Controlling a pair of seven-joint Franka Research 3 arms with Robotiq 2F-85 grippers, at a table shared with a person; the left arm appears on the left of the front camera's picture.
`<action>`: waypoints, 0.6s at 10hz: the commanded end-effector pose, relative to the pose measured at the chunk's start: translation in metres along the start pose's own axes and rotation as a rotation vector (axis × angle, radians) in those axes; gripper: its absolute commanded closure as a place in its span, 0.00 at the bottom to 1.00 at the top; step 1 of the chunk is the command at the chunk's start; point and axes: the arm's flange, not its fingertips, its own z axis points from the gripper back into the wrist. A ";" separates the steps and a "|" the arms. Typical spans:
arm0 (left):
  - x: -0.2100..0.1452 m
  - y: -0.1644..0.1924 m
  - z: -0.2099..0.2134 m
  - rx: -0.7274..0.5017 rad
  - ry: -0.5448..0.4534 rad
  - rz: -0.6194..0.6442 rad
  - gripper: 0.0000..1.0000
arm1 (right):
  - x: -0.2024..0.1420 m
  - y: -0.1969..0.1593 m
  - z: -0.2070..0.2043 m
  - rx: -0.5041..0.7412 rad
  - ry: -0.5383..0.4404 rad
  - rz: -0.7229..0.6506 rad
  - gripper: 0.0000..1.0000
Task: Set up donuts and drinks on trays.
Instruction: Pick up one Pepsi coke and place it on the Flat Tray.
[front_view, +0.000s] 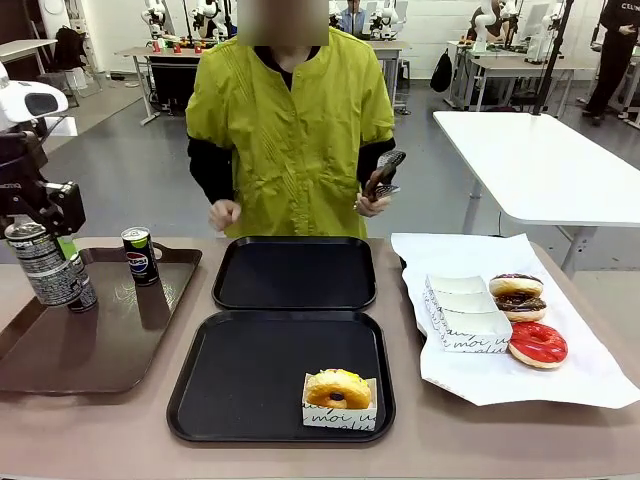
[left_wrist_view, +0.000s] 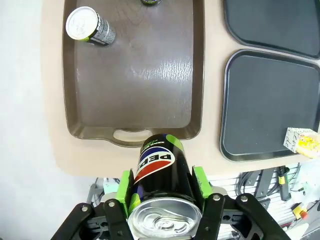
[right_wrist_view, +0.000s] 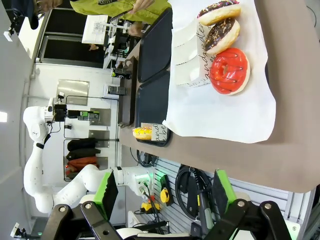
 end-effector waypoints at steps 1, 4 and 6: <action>0.003 -0.002 -0.001 0.000 -0.011 -0.007 1.00 | -0.001 -0.001 -0.001 0.019 -0.008 0.013 0.00; 0.003 -0.002 -0.001 0.000 -0.011 -0.007 1.00 | -0.001 -0.001 -0.001 0.019 -0.008 0.013 0.00; 0.003 -0.002 -0.001 0.000 -0.011 -0.007 1.00 | -0.001 -0.001 -0.001 0.019 -0.008 0.013 0.00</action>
